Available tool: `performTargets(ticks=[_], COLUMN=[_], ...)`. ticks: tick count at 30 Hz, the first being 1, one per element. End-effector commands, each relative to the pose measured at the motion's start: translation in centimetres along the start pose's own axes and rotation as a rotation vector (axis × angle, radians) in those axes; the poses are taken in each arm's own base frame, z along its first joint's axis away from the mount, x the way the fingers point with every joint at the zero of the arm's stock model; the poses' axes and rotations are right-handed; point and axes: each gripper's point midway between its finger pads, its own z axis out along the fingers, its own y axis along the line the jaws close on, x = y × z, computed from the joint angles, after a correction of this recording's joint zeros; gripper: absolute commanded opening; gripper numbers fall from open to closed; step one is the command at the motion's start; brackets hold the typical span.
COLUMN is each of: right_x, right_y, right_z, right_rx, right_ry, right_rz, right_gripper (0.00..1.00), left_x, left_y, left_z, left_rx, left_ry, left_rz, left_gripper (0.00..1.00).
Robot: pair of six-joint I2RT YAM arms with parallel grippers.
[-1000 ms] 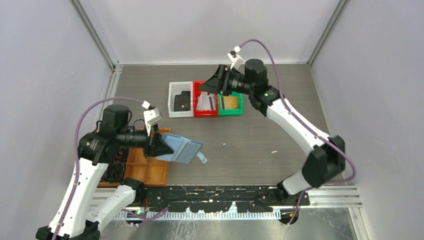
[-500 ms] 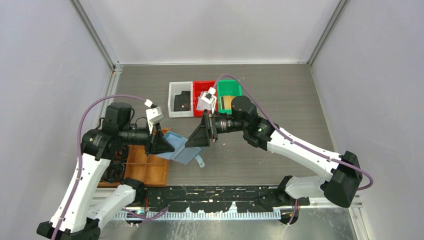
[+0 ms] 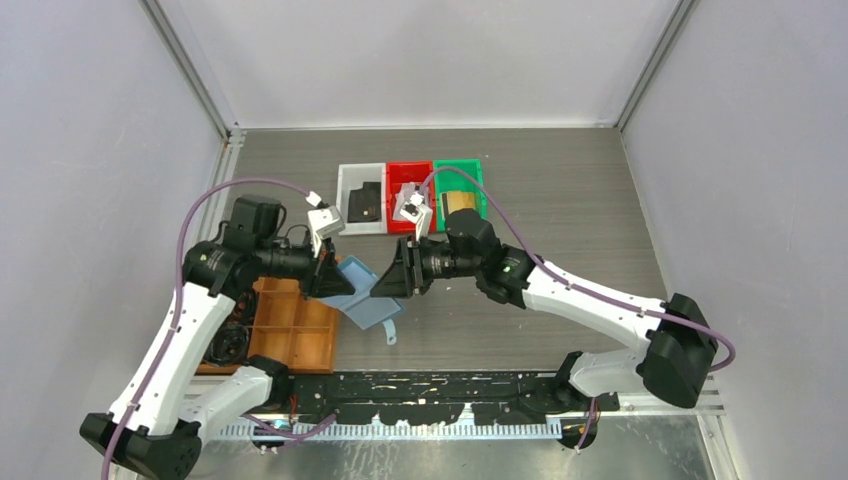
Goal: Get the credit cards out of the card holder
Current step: Place the card holder at the center of the board.
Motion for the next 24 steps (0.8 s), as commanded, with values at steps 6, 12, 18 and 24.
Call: performTargets(ticks=[6, 12, 18, 24], right_x=[0.2, 1.3, 2.3, 5.2], right_y=[-4.4, -11.0, -15.8, -20.4], right_z=[0.7, -0.8, -1.6, -3.4], right_rx=[0.172, 0.307, 0.414, 0.584], right_ry=[-0.073, -0.200, -0.354, -0.386], right_rz=[0.090, 0.277, 0.342, 0.353], right_gripper=[0.07, 0.01, 0.04, 0.39], left_x=[-0.1, 3.2, 8.1, 8.8], left_y=[3.8, 2.9, 3.8, 5.1], left_z=[2.6, 5.5, 9.3, 11.1], left_rx=[-0.144, -0.026, 0.064, 0.086], left_ry=[0.022, 0.174, 0.371, 0.457], left_rz=[0.267, 0.379, 0.491, 0.540], left_gripper=[0.25, 0.32, 0.31, 0.28])
